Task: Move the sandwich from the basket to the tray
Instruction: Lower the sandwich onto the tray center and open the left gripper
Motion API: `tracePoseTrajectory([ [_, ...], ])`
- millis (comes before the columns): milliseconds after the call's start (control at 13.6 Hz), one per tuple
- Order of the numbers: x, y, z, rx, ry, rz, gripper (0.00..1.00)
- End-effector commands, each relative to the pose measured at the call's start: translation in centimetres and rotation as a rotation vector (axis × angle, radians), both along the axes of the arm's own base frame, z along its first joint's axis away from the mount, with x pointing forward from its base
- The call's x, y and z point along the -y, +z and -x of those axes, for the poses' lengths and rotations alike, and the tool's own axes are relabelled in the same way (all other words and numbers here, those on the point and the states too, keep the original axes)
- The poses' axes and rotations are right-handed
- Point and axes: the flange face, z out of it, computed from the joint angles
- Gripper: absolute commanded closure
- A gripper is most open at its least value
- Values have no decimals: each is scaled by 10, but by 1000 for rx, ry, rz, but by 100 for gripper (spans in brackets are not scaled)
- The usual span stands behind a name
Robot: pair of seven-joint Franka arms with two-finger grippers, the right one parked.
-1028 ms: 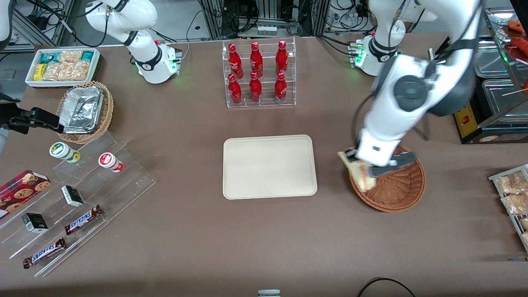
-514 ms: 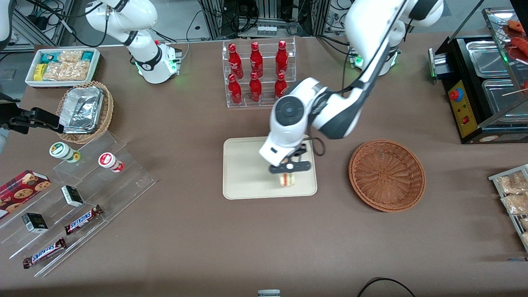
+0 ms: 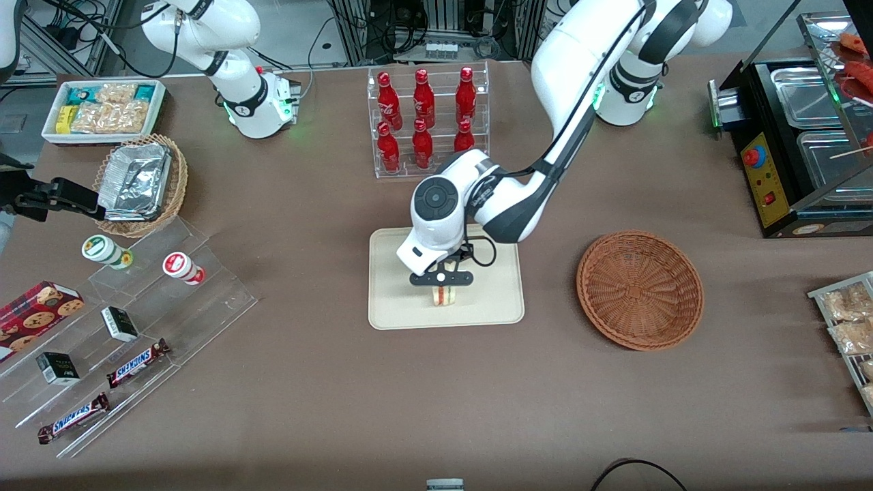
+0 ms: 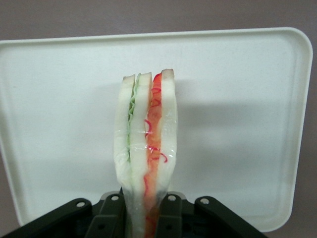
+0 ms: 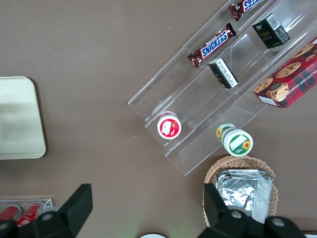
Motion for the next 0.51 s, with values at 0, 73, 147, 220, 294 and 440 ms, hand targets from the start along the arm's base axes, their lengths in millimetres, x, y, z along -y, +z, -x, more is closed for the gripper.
tracePoseTrajectory([
  [0,16,-21,1,16,-20,1,100],
  [73,16,-27,2,11,-20,-3,100],
  [147,16,-30,3,8,-23,-6,96],
  [220,15,-32,2,6,-23,-8,56],
  [294,15,-31,2,8,-21,-8,17],
  [440,12,-18,-2,16,-7,-2,0],
])
